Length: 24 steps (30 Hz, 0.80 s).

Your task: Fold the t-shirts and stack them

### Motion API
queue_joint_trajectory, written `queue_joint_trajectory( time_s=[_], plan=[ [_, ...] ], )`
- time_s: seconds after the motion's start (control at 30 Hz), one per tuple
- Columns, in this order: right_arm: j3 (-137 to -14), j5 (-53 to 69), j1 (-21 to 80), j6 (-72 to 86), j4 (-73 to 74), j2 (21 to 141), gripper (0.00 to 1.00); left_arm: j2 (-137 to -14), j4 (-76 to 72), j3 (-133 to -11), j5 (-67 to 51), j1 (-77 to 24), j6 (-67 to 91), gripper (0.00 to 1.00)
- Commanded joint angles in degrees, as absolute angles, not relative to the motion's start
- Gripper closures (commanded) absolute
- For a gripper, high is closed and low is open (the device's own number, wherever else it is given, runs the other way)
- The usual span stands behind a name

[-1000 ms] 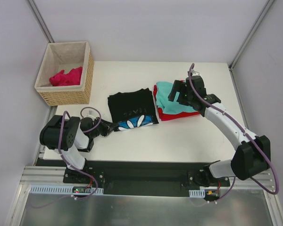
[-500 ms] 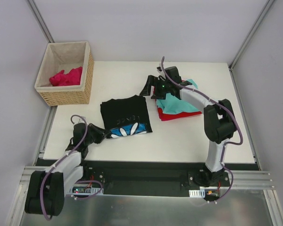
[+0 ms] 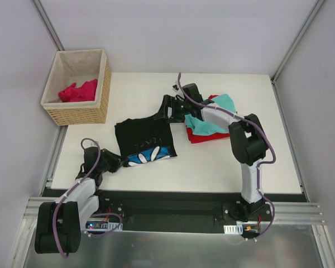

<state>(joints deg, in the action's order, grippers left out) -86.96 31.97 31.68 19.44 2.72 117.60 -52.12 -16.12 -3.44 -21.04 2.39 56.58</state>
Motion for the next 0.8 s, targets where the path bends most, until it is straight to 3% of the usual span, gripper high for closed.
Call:
queue_joint_trajectory(
  time_s=[0.0, 0.77],
  plan=[
    [-86.7, 31.9, 31.4, 19.3, 0.4, 119.1, 0.03, -55.2, -14.8, -2.3, -21.4, 3.6, 54.2, 1.00],
    [-97.5, 32.4, 28.0, 20.0, 3.3, 131.3, 0.03, -54.4, -12.9, -3.4, -24.6, 6.1, 53.9, 1.00]
  ],
)
